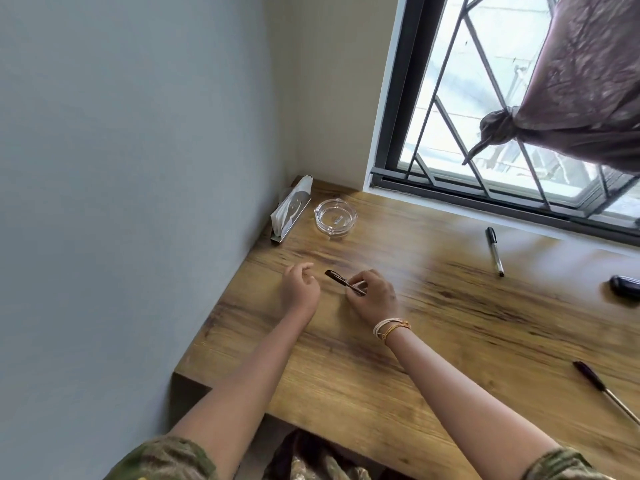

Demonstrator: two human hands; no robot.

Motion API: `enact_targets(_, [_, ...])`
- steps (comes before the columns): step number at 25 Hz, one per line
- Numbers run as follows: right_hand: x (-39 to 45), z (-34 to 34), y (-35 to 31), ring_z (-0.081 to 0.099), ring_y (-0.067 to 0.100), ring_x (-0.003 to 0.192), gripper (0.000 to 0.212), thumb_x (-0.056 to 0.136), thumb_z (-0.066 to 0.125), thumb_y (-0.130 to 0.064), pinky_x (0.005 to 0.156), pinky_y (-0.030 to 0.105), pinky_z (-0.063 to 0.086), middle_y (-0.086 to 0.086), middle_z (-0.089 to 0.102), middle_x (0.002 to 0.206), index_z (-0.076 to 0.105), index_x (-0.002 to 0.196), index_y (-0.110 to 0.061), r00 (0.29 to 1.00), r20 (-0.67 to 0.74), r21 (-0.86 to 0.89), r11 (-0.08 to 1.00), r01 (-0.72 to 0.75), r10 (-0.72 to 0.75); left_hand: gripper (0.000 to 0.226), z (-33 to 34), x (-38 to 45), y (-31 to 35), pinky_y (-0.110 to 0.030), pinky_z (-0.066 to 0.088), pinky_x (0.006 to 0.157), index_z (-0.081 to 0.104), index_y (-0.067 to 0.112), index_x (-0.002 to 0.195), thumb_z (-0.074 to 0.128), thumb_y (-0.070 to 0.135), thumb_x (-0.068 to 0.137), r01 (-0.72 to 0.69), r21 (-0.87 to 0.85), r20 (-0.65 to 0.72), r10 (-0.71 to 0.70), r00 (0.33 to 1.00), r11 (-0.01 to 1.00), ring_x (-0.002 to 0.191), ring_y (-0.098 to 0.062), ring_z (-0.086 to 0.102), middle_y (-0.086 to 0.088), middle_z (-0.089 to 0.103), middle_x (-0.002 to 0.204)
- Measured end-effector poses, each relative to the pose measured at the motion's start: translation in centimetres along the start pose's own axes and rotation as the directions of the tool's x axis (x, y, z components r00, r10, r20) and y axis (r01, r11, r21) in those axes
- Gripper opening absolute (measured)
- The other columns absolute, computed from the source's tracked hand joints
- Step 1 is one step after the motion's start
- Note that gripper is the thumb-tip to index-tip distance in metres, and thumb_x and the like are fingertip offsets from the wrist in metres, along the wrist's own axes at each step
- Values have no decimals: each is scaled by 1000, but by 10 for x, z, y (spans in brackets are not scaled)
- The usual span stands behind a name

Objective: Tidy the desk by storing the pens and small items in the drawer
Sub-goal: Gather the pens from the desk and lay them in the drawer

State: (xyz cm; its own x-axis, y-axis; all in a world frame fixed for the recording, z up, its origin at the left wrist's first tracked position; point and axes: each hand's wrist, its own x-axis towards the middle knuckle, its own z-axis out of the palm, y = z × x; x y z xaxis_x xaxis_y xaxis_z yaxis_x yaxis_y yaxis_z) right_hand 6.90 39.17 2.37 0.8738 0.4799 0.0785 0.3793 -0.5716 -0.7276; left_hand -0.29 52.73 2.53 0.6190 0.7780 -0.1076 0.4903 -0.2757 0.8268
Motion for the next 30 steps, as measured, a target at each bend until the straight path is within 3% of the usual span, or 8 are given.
enact_targets(2, [-3,-8,-1,61,7,69,8,75,74,-19,70,20,48,-6,68,79,70,82,-19,996,-54,62,996,-68,72,21,7,-10,10,-31,52,80,68,14,104,53,10,90,90,-127,-6,-91,996,988,91,-19,66,-5,69,101])
enact_targets(4, [-3,-18,2,59,1,63,9,73,78,-20,67,17,46,-9,67,71,72,80,-20,987,-77,162,979,-125,139,13,20,-18,26,-38,57,71,69,13,94,57,16,92,250,-307,217,-188,958,918,71,-17,69,-6,73,87])
enact_targets(7, [-3,-34,6,65,5,65,10,72,80,-17,69,20,54,-5,70,70,71,76,-21,974,-75,298,937,-181,212,13,37,-28,50,-27,57,58,66,11,82,61,18,93,393,-442,462,-172,870,806,56,-10,67,-6,69,76])
enact_targets(11, [1,-68,29,71,11,71,19,71,79,-14,73,30,59,-5,72,71,68,69,-29,970,-67,358,913,-197,235,13,74,-36,77,-23,55,58,68,5,96,67,16,89,398,-491,470,-149,870,775,61,-11,64,-7,68,79])
enact_targets(15, [7,-112,59,64,-1,60,8,74,78,-15,62,19,51,-6,70,67,75,80,-13,956,-109,337,915,-223,273,12,111,-35,101,-28,56,63,65,6,93,70,15,87,429,-488,487,-170,857,760,65,-14,66,-8,70,79])
enact_targets(22, [58,-172,139,66,33,91,19,80,66,-16,80,35,50,16,71,96,69,96,-6,836,-400,6,913,-407,376,8,160,-30,134,-23,55,54,63,5,90,69,5,86,437,-492,499,-168,850,753,64,-15,67,-9,70,76])
enact_targets(27, [93,-190,185,61,35,107,42,82,69,-33,91,40,52,20,63,115,62,111,-2,799,-341,-145,812,-565,495,11,181,-21,142,-28,56,59,64,0,93,70,1,84,435,-492,485,-178,856,755,71,-24,68,-12,70,76])
enact_targets(30, [99,-194,187,66,31,98,25,80,70,-28,85,35,54,15,70,103,73,93,-7,816,-307,-154,821,-550,489,7,188,-18,146,-30,59,57,62,2,85,68,-2,84,456,-527,476,-196,857,717,62,-22,68,-14,68,75])
